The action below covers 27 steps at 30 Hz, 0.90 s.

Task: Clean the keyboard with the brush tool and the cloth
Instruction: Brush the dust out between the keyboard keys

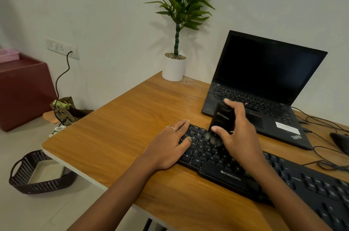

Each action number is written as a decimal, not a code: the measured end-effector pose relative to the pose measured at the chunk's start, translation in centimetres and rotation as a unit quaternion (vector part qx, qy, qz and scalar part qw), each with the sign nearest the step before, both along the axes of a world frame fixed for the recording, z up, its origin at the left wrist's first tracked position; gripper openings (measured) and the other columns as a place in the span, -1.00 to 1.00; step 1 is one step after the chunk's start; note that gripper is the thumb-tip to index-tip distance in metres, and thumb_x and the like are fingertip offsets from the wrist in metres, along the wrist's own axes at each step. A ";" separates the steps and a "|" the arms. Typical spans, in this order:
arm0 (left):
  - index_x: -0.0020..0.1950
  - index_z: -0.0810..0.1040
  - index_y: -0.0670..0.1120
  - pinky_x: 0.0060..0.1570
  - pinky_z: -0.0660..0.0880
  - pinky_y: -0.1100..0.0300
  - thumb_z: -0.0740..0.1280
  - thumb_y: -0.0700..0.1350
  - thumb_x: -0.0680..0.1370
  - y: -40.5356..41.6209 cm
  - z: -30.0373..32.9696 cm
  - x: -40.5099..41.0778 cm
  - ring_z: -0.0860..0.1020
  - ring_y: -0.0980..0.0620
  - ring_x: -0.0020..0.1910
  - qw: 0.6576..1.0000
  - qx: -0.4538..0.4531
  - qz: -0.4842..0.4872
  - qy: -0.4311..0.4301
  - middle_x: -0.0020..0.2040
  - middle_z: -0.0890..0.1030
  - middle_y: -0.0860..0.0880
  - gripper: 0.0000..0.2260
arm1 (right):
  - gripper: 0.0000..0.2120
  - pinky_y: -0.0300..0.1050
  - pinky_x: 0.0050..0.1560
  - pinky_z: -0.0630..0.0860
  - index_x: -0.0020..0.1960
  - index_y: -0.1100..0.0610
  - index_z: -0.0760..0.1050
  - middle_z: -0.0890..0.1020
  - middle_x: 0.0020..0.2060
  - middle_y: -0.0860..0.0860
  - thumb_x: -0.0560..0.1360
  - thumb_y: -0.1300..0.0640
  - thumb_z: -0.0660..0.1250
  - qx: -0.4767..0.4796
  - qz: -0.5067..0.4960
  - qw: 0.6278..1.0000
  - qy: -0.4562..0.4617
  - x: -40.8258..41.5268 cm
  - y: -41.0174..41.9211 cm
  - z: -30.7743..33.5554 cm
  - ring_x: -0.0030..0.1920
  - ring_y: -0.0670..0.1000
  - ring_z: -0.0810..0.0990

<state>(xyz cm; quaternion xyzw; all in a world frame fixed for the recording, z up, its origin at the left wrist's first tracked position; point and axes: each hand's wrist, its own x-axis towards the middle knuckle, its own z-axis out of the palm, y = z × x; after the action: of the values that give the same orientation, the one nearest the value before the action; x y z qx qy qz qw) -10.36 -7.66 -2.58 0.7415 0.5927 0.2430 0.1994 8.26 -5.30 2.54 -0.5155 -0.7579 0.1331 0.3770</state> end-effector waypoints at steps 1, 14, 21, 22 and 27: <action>0.60 0.00 0.05 0.46 -0.02 0.20 0.03 0.06 0.68 -0.1 0.1 0.0 0.05 0.03 0.54 1.000 -0.001 0.000 0.001 0.59 0.03 0.13 -0.51 | -0.35 -0.18 -0.15 0.52 0.38 -0.06 0.14 0.49 0.08 -0.02 0.42 0.16 0.42 0.008 -0.025 1.000 0.012 0.2 0.5 0.1 -0.07 -0.09 0.51; 0.60 -0.01 0.05 0.45 -0.04 0.23 0.03 0.06 0.68 -0.2 0.3 0.1 0.04 0.06 0.54 1.000 0.000 0.001 0.009 0.59 0.02 0.14 -0.51 | -0.34 -0.24 -0.18 0.48 0.36 -0.11 0.13 0.49 0.12 0.00 0.42 0.17 0.42 -0.036 0.021 0.998 -0.039 2.7 1.8 0.6 -0.01 -0.01 0.53; 0.60 0.00 0.03 0.46 -0.05 0.23 0.03 0.05 0.68 -0.3 0.5 0.2 0.07 0.06 0.54 1.000 0.003 0.001 0.012 0.58 0.03 0.13 -0.51 | -0.34 -0.13 -0.07 0.52 0.35 -0.08 0.18 0.50 0.14 0.01 0.40 0.19 0.44 -0.009 0.029 0.999 -0.023 0.9 2.1 0.7 0.06 0.01 0.52; 0.60 0.01 0.03 0.46 -0.03 0.21 0.03 0.05 0.68 -0.3 0.5 0.3 0.08 0.06 0.53 1.000 0.004 0.000 0.012 0.58 0.04 0.13 -0.51 | -0.35 -0.11 -0.04 0.54 0.35 -0.08 0.18 0.49 0.15 0.00 0.40 0.18 0.44 -0.001 0.038 0.999 -0.014 -0.1 2.3 0.5 0.06 -0.01 0.51; 0.60 0.02 0.03 0.46 0.01 0.21 0.04 0.05 0.68 -0.1 0.3 0.2 0.12 0.08 0.51 1.000 0.005 -0.001 0.006 0.58 0.06 0.13 -0.51 | -0.36 -0.23 -0.03 0.49 0.36 -0.11 0.18 0.45 0.10 -0.11 0.42 0.16 0.43 -0.003 0.090 0.996 0.006 -1.4 2.9 -0.1 0.06 -0.09 0.49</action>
<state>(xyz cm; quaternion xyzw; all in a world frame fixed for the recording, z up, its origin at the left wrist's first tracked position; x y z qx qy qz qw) -10.19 -7.75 -2.27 0.7447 0.5915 0.2414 0.1930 6.87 -2.38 2.47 -0.4452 -0.7988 0.1715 0.3665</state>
